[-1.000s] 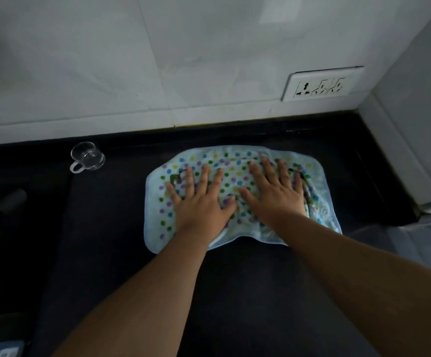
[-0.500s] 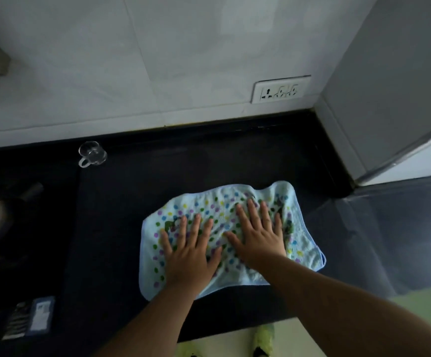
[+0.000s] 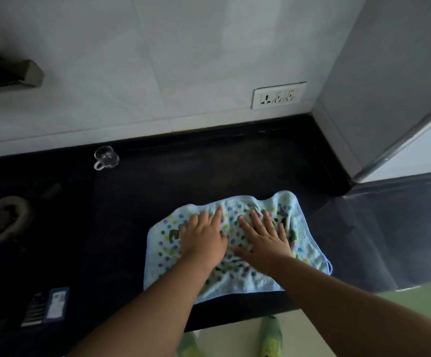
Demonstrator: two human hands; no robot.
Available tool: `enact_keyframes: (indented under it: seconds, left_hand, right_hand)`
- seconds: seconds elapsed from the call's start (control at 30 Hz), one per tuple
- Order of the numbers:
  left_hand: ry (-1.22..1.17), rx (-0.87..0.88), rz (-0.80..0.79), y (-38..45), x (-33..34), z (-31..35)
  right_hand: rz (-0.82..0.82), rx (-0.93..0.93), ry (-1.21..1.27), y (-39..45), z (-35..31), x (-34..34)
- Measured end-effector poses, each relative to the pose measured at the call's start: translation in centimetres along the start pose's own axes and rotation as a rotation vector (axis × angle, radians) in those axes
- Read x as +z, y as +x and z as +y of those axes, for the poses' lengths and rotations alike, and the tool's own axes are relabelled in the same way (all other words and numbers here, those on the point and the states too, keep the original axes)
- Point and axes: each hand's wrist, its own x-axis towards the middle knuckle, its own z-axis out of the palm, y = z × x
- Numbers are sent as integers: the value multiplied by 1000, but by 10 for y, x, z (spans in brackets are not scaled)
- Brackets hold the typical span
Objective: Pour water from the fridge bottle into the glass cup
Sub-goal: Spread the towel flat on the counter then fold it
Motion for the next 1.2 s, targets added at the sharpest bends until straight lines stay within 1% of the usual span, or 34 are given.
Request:
enact_keyframes:
  seconds: [0.03,0.1,0.17,0.23,0.33,0.4,0.43,0.53,0.57,0.63,0.7,0.8,0.9,1.03,1.17,1.2]
  left_hand:
    - [-40,5,-43,6,-3,4]
    - [-146,7,-182,18,-11,12]
    - [-149,-11,-270,26,-16,18]
    - [-92,-61,-256,32,-19,20]
    - [-20,-115,-258,31,-26,24]
    - [44,-54,-186,25,-29,31]
    - [23,-23,-144,21,-32,34]
    - [-312,-12,-104,8,-57,46]
    - [-373,15,-75,5,-70,49]
    - [-389,91,-10,-4,-100,53]
    - [-463,115,33,-15,-129,55]
    - [-711,80,84,-31,-169,55]
    - [-916,107,146,-51,-207,56]
    - [-1094,173,244,-75,-254,56]
    - [-1132,232,367,-96,-292,52]
    - [-1149,240,385,-100,-299,51]
  right_hand:
    - [0,1,8,-1,-1,-3]
    - [19,7,35,-3,-2,-11]
    - [57,8,78,-6,-5,-13]
    - [80,0,115,-12,-6,-13]
    - [58,25,179,-22,-4,-12]
    - [54,52,233,-29,-2,-15]
    - [64,68,261,-32,-2,-17]
    - [113,102,378,-42,-3,-28]
    - [135,98,423,-46,-5,-33]
    - [174,94,525,-54,-10,-46]
    - [230,83,613,-63,-17,-63]
    - [304,84,750,-76,-27,-91]
    - [320,132,884,-87,-35,-117]
    - [253,182,1144,-101,-42,-149]
    - [103,170,1396,-118,-45,-182]
    - [92,148,1417,-120,-46,-188]
